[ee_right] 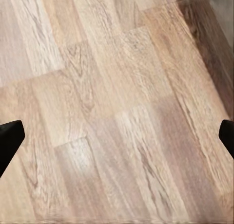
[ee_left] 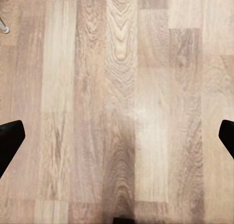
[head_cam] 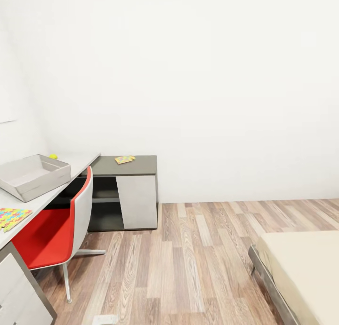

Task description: Put all the toys in the child's room - the three board games (two on the bed and one on the table), the two jigsaw puzzles on the table, and the tennis ball on the table - inside the toy box on the table in the child's room.

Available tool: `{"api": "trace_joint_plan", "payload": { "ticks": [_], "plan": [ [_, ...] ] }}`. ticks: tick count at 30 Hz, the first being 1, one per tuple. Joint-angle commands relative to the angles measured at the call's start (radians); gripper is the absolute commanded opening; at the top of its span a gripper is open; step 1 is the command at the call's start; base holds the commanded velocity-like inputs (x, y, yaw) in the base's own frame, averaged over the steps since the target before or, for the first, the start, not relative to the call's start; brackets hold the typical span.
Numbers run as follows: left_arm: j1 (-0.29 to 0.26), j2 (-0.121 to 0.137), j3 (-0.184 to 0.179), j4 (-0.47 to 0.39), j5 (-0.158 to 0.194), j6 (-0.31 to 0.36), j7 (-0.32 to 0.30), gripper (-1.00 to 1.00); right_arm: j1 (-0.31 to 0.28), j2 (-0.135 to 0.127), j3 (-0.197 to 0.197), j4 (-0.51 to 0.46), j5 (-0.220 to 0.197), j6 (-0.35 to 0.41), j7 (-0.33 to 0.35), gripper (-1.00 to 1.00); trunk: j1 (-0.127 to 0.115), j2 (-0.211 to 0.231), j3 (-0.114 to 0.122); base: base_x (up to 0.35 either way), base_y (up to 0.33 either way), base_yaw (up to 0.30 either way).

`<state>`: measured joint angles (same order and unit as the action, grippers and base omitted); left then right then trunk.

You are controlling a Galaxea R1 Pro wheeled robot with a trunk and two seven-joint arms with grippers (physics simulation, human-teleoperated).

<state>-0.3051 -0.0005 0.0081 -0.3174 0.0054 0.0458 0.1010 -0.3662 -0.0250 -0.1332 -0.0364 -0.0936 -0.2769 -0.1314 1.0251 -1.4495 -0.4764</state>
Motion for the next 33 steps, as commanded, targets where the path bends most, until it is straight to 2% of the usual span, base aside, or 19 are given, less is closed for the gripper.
{"api": "trace_joint_plan", "payload": {
  "ticks": [1,4,13,20,33],
  "plan": [
    [0.000,0.001,0.001,-0.002,0.001,0.005,0.002,1.00,-0.001,0.001,-0.001,-0.003,-0.010,0.022,0.006,1.00,0.000,-0.001,-0.001,0.000,0.000,0.000],
    [0.000,0.002,0.001,-0.002,0.001,0.005,0.002,1.00,-0.001,0.004,0.001,-0.008,-0.008,0.060,0.010,1.00,0.000,-0.001,-0.001,0.000,0.000,0.000],
    [0.000,0.001,0.001,-0.002,0.001,0.005,0.002,1.00,-0.001,0.015,0.004,-0.010,0.002,0.091,0.012,1.00,0.000,-0.001,-0.011,0.000,0.000,0.000],
    [0.000,0.000,0.001,-0.002,0.001,0.005,0.002,1.00,-0.001,0.016,0.004,-0.011,0.002,0.171,0.013,1.00,0.000,-0.001,-0.022,0.070,0.000,0.000],
    [0.000,-0.003,0.000,-0.002,0.001,0.005,0.002,1.00,-0.001,0.015,0.002,-0.010,-0.004,0.180,0.012,1.00,0.000,-0.001,-0.043,0.020,0.000,0.000]
  ]
}}
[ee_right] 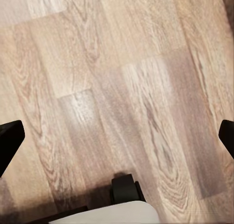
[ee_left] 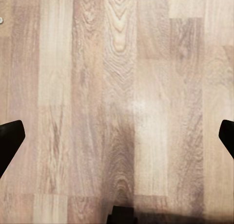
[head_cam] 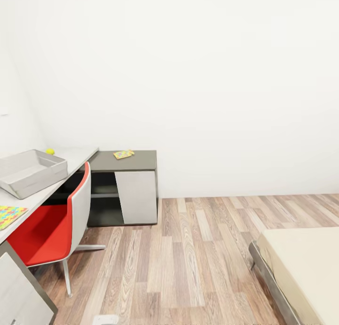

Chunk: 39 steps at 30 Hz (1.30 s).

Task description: Put all the toys in the child's room - the three board games (two on the bed and one on the table), the two jigsaw puzzles on the table, and the tennis ball on the table - inside the toy box on the table in the child's room.

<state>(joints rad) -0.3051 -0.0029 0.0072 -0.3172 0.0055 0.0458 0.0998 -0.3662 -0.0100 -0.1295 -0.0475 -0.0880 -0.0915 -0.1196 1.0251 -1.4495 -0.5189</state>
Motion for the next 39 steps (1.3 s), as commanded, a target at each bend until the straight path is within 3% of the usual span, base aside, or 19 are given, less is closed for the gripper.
{"api": "trace_joint_plan", "payload": {
  "ticks": [1,6,10,13,17,21,24,26,31,35,39],
  "plan": [
    [0.000,0.000,0.001,-0.002,0.001,0.005,0.002,1.00,-0.001,-0.001,-0.002,0.001,-0.011,-0.005,0.000,1.00,0.000,-0.001,-0.003,0.001,0.000,0.000],
    [0.000,0.002,0.002,-0.002,0.001,0.005,0.002,1.00,-0.001,-0.006,-0.006,0.001,-0.017,0.008,-0.003,1.00,0.000,-0.001,-0.011,0.000,0.000,0.000],
    [0.000,0.003,0.002,-0.002,0.001,0.004,0.002,1.00,-0.023,-0.013,-0.009,-0.008,-0.017,0.083,-0.003,1.00,0.000,-0.001,-0.017,0.036,0.000,0.000],
    [0.000,0.004,0.002,-0.002,0.001,0.002,0.001,1.00,-0.052,-0.016,-0.010,-0.044,-0.017,0.166,-0.002,1.00,0.000,-0.001,-0.022,0.073,0.000,0.000],
    [0.000,0.006,0.005,-0.006,0.001,-0.015,-0.003,1.00,-0.062,-0.007,-0.010,-0.105,-0.018,0.201,-0.003,1.00,0.000,-0.001,-0.029,0.041,0.000,0.000],
    [-0.004,0.006,0.016,-0.071,0.002,0.010,-0.009,1.00,-0.073,-0.009,-0.010,-0.155,-0.018,0.221,-0.001,1.00,0.000,-0.001,-0.035,0.009,0.000,0.000],
    [-0.006,0.003,0.037,-0.216,0.003,0.138,-0.012,1.00,-0.091,-0.011,-0.010,-0.227,-0.026,0.290,0.000,1.00,0.000,-0.001,-0.040,0.002,0.000,0.000],
    [-0.007,0.002,0.050,-0.360,0.003,0.270,-0.022,1.00,-0.096,-0.006,-0.010,-0.283,-0.040,0.356,-0.001,1.00,0.000,-0.001,-0.043,0.001,0.000,0.000],
    [-0.008,0.005,0.076,-0.620,0.004,0.495,-0.069,1.00,-0.100,-0.001,-0.010,-0.399,-0.051,0.413,-0.002,1.00,0.000,-0.001,-0.052,0.000,0.000,0.000],
    [-0.007,0.009,0.145,-0.822,0.016,0.683,-0.210,1.00,-0.099,0.000,-0.010,-0.566,-0.063,0.532,-0.002,1.00,0.000,-0.001,-0.058,0.000,0.000,0.000],
    [-0.006,0.025,0.216,-0.931,0.018,0.769,-0.309,1.00,-0.096,0.001,-0.007,-0.682,-0.073,0.613,-0.003,1.00,0.000,-0.001,-0.065,0.000,0.000,0.000]
  ]
}}
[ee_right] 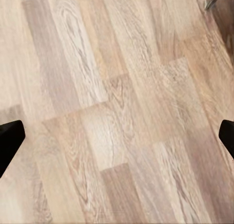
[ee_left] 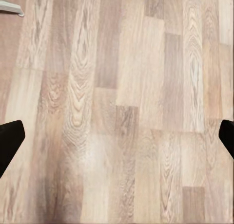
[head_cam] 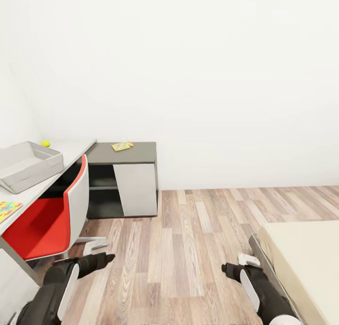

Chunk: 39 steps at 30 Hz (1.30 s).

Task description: Put all the toys in the child's room - the three board games (two on the bed and one on the table), the two jigsaw puzzles on the table, and the tennis ball on the table - inside the toy box on the table in the child's room.

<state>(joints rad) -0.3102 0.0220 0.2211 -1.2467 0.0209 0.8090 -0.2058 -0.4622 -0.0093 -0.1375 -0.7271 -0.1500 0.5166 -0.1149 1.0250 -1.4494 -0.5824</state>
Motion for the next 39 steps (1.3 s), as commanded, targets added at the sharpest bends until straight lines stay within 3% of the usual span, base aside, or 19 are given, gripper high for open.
{"api": "trace_joint_plan", "payload": {
  "ticks": [1,3,5,10,16,17,18,25,28,39],
  "plan": [
    [0.000,0.004,0.017,-0.020,0.003,0.026,-0.022,1.00,0.001,0.000,0.002,-0.027,-0.012,0.023,-0.007,1.00,0.000,-0.001,-0.003,0.000,0.000,0.000],
    [0.000,0.015,0.067,-0.078,0.004,0.101,-0.086,1.00,0.007,0.000,0.003,-0.136,-0.015,0.104,-0.008,1.00,0.000,-0.001,-0.006,0.000,0.000,0.000],
    [0.000,0.019,0.083,-0.113,0.004,0.134,-0.123,1.00,0.010,0.004,0.004,-0.211,-0.016,0.154,-0.008,1.00,0.000,-0.001,-0.009,0.000,0.000,0.000],
    [0.000,0.031,0.102,-0.166,0.004,0.170,-0.164,1.00,0.011,0.029,0.003,-0.369,-0.019,0.207,-0.007,1.00,0.000,-0.001,-0.016,0.000,0.000,0.000],
    [0.000,0.038,0.095,-0.180,0.005,0.179,-0.173,1.00,0.011,0.036,0.007,-0.425,-0.020,0.206,-0.007,1.00,0.000,-0.001,-0.017,0.000,0.000,0.000],
    [0.000,0.037,0.094,-0.181,0.005,0.179,-0.173,1.00,0.011,0.036,0.007,-0.429,-0.020,0.201,-0.007,1.00,0.000,-0.001,-0.017,0.000,0.000,0.000],
    [0.000,0.036,0.092,-0.182,0.005,0.180,-0.174,1.00,0.011,0.036,0.009,-0.433,-0.019,0.127,-0.009,1.00,0.000,-0.001,-0.017,0.000,0.000,0.000],
    [0.000,0.037,0.096,-0.183,0.005,0.180,-0.175,1.00,0.011,0.034,0.002,-0.431,-0.018,0.059,-0.009,1.00,0.000,-0.001,-0.018,0.000,0.000,0.000],
    [0.000,0.035,0.096,-0.183,0.005,0.179,-0.175,1.00,0.011,0.035,0.006,-0.456,-0.020,-0.004,-0.008,1.00,0.000,-0.001,-0.018,0.029,0.000,0.000],
    [0.000,0.035,0.095,-0.183,0.005,0.179,-0.175,1.00,0.011,0.036,0.009,-0.477,-0.020,-0.019,-0.005,1.00,0.000,-0.001,-0.016,0.135,-0.011,-0.026]
  ]
}}
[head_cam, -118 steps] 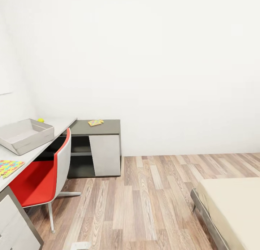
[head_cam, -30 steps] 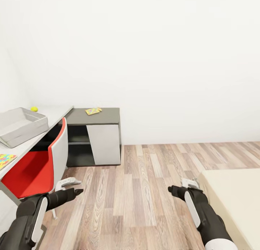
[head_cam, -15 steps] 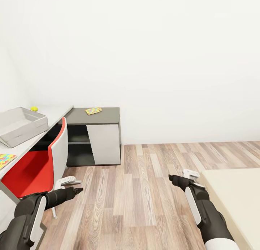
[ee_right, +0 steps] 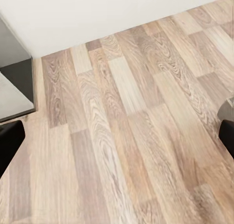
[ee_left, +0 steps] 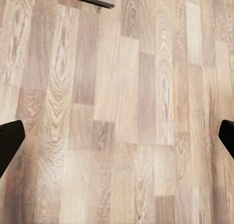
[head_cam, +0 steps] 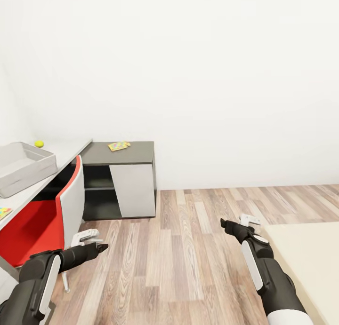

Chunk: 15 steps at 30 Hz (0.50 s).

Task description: Put all the toys in the child's room - the three board games (two on the bed and one on the table), the two jigsaw puzzles on the table, and the tennis ball on the table - inside the toy box on the table in the child's room.

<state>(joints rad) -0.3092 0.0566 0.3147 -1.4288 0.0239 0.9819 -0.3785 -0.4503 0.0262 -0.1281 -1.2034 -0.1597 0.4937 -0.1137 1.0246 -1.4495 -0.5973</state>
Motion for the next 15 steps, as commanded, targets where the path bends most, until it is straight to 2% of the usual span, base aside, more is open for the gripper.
{"api": "trace_joint_plan", "payload": {
  "ticks": [1,4,10,13,15],
  "plan": [
    [-0.001,0.000,0.001,-0.001,0.002,0.006,-0.002,1.00,-0.001,0.000,-0.001,-0.001,-0.011,0.004,-0.007,1.00,0.000,0.000,0.000,0.235,-0.090,-0.171],
    [-0.001,0.000,0.001,-0.001,0.002,0.006,-0.002,1.00,-0.001,0.001,-0.001,-0.002,-0.011,0.006,-0.006,1.00,0.000,0.000,0.003,0.204,-0.099,-0.198],
    [-0.001,-0.002,0.004,-0.003,0.002,0.013,-0.002,1.00,-0.001,0.000,-0.006,-0.002,-0.015,0.010,-0.006,1.00,0.000,0.000,0.009,0.053,-0.030,-0.230],
    [-0.001,-0.003,0.004,-0.005,0.002,0.015,-0.002,1.00,-0.001,-0.005,-0.007,-0.002,-0.033,0.012,-0.006,1.00,-0.011,0.021,0.021,0.010,-0.005,-0.242],
    [-0.002,-0.001,0.004,-0.007,0.002,0.016,-0.002,1.00,-0.001,-0.011,-0.007,-0.001,-0.069,0.015,-0.006,1.00,-0.019,0.035,0.029,0.003,-0.002,-0.249]
  ]
}}
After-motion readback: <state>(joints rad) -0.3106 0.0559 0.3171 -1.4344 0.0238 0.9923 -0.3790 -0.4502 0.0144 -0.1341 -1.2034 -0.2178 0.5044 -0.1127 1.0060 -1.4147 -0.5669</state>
